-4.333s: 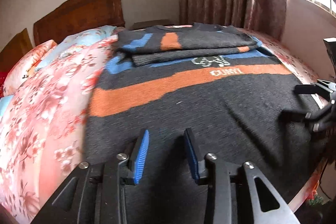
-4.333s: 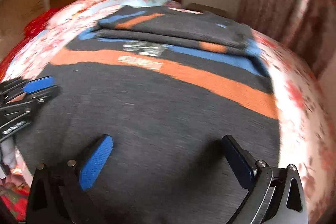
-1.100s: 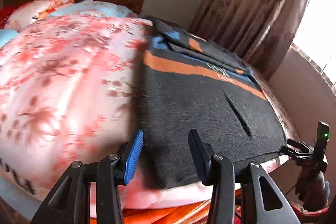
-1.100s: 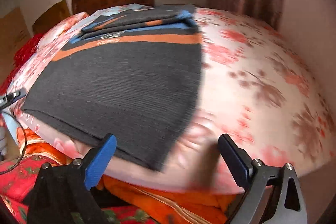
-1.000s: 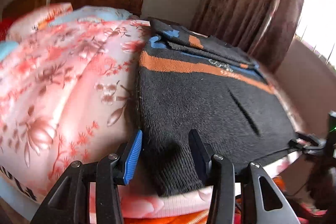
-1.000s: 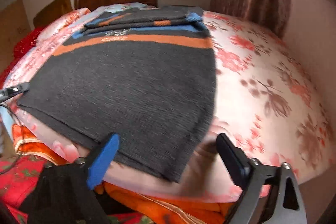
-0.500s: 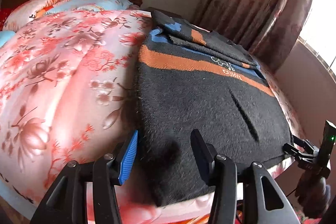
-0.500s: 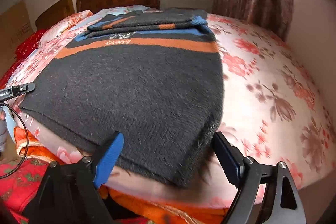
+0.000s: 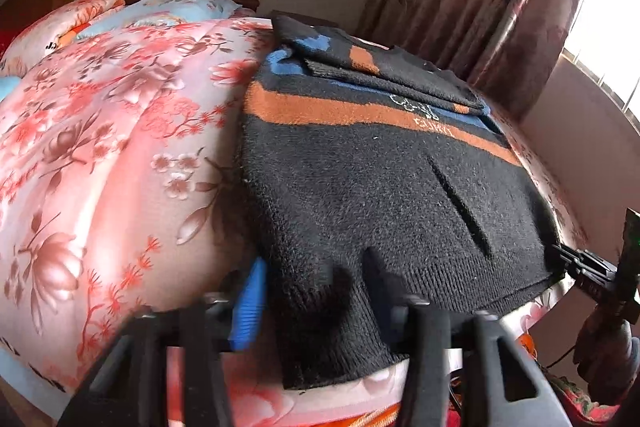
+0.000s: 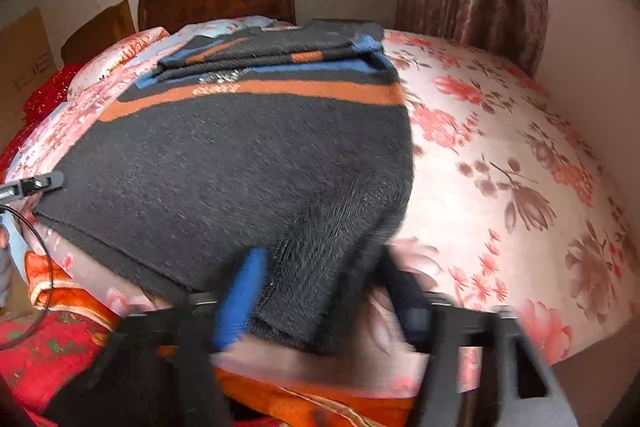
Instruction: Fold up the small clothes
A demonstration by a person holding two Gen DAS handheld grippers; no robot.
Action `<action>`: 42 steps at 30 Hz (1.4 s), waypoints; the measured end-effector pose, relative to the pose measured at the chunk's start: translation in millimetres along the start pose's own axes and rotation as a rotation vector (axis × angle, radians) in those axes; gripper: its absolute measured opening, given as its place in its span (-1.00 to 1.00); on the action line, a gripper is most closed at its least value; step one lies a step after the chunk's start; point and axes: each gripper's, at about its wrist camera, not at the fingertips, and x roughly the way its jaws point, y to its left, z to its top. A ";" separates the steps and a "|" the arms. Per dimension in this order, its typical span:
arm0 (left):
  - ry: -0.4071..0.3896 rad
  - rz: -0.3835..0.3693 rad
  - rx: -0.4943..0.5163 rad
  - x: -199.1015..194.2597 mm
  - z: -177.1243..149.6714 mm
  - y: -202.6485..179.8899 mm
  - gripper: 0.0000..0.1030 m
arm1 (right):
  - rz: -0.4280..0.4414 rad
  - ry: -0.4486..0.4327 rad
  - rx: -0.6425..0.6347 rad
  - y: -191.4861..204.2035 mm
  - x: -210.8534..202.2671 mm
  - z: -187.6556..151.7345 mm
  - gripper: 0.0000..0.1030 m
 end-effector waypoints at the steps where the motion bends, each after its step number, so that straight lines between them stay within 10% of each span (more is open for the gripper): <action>1: 0.006 -0.042 -0.018 1.5 1.8 1.5 -0.71 | 0.029 -0.004 0.017 -0.2 0.7 0.8 1.00; 13: -0.073 -0.276 -0.161 -29.7 -0.3 18.1 -0.74 | 0.240 -0.076 0.198 -35.2 -8.9 -2.4 1.00; 26: -0.058 -0.453 -0.124 -163.3 -53.3 4.0 -0.73 | 0.423 -0.081 0.063 -10.7 -172.6 -43.9 1.00; 32: -0.105 -0.552 -0.270 -135.9 6.7 10.8 -0.73 | 0.430 -0.215 0.062 1.6 -179.1 0.6 1.00; 38: -0.136 -0.375 -0.318 -50.2 109.3 12.8 -0.61 | 0.264 -0.281 0.106 -7.5 -107.7 99.9 1.00; 42: -0.108 -0.275 -0.495 -8.6 108.9 40.4 -0.54 | 0.099 -0.181 0.200 -24.3 -46.4 117.9 1.00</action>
